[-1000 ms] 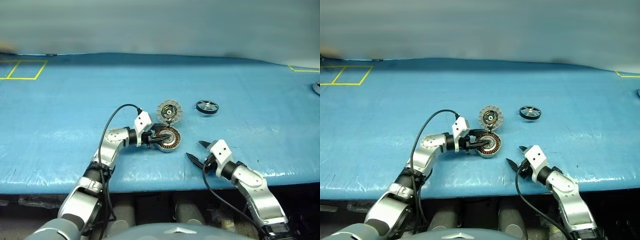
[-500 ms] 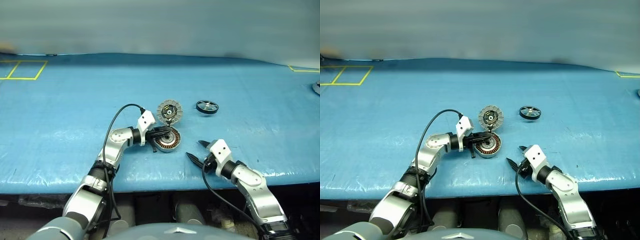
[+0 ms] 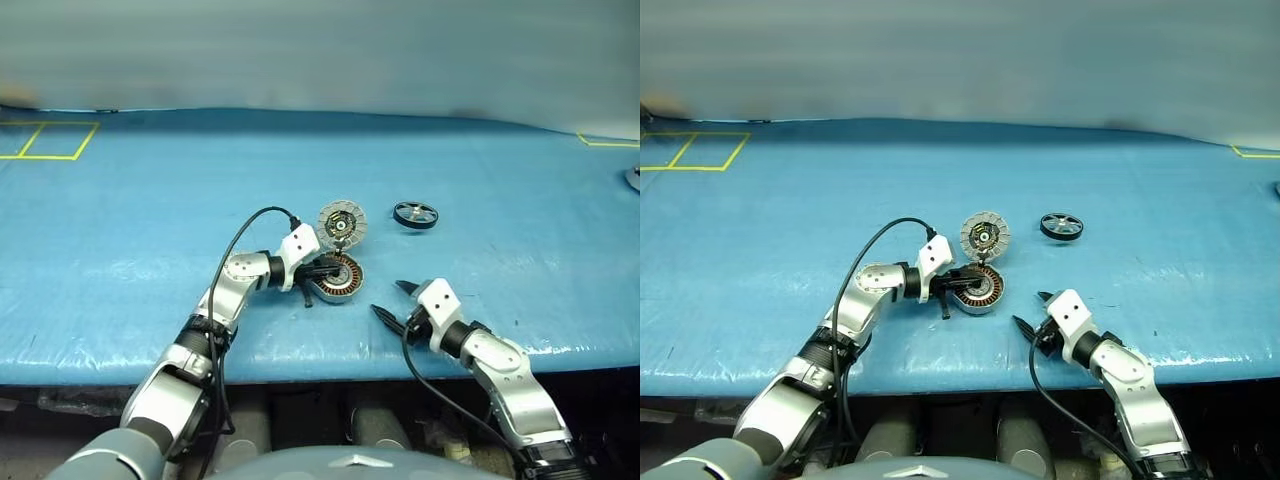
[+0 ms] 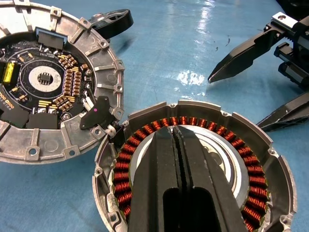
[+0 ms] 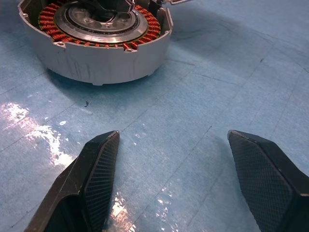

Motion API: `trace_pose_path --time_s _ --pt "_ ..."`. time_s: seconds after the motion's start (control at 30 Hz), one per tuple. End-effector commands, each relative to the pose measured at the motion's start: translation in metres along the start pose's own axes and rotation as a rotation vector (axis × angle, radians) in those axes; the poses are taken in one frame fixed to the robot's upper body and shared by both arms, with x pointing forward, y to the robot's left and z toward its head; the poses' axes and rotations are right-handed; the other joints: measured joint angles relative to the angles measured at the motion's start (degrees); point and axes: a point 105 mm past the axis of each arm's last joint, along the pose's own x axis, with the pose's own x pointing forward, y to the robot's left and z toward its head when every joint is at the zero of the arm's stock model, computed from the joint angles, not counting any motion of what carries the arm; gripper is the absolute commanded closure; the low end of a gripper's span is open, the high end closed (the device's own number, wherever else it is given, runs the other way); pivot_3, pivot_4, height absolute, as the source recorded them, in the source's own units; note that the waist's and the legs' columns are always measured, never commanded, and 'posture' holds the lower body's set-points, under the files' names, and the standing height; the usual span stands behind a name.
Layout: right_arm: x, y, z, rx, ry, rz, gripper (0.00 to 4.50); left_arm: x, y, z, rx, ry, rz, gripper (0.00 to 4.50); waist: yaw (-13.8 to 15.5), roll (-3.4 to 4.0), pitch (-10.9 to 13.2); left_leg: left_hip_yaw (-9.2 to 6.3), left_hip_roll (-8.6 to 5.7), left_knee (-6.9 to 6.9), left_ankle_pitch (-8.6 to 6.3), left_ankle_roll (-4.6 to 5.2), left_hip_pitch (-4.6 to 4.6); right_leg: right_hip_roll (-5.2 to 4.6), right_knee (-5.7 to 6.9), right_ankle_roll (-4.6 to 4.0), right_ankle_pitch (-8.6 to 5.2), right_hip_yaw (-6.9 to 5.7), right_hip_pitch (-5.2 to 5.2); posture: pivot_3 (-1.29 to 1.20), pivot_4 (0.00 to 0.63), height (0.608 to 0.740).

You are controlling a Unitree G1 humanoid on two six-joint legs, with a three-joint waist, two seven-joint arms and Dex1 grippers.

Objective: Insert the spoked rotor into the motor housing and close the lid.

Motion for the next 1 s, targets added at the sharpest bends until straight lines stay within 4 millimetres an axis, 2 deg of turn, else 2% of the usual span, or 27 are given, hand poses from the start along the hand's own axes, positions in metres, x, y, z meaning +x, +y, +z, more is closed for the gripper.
trace_pose_path --time_s 0.03,0.2,0.43,0.73,0.87,1.0 --pt "0.0 0.002 0.007 -0.02 -0.03 0.004 0.71 0.0 -0.005 -0.009 0.031 0.072 -0.02 4.45 -0.02 -0.01 0.01 0.0 0.0 0.0 -0.01 -0.01 0.15 -0.01 -0.01 0.0 0.0 0.0 0.13 0.0 0.15 0.74" --pt "0.001 0.004 0.006 -0.019 -0.021 0.011 0.71 0.0 -0.019 -0.004 0.146 0.118 -0.124 4.45 -0.26 0.0 0.0 0.0 0.01 -0.04 -0.02 -0.03 0.24 -0.02 0.0 0.0 -0.01 0.01 0.15 0.0 0.15 0.74" --pt "0.002 0.005 0.006 -0.017 -0.024 0.008 0.71 -0.015 -0.02 -0.024 0.229 0.26 -0.133 4.45 -0.35 0.01 -0.03 0.01 0.02 -0.31 -0.06 -0.01 0.25 0.01 -0.04 -0.12 -0.12 0.0 0.08 0.0 0.15 0.74" --pt "0.006 0.006 0.007 -0.018 -0.03 0.016 0.71 -0.017 -0.013 -0.025 0.238 0.275 -0.076 4.45 -0.48 0.03 -0.04 0.01 0.04 -0.26 -0.07 -0.01 0.35 0.01 -0.03 -0.12 -0.14 0.0 0.14 0.0 0.15 0.74" --pt "0.007 0.006 0.008 -0.024 -0.028 0.016 0.71 -0.015 -0.018 -0.026 0.245 0.279 -0.102 4.45 -0.48 0.03 -0.04 0.01 0.04 -0.25 -0.07 -0.01 0.35 0.01 -0.03 -0.12 -0.14 0.0 0.14 0.0 0.15 0.74" --pt "0.007 0.006 0.008 -0.026 -0.03 0.015 0.71 -0.019 -0.031 -0.03 0.28 0.329 -0.214 4.45 -0.54 0.01 -0.06 0.01 0.04 -0.27 -0.07 -0.01 0.35 0.01 -0.03 -0.12 -0.14 0.0 0.14 0.0 0.15 0.74"
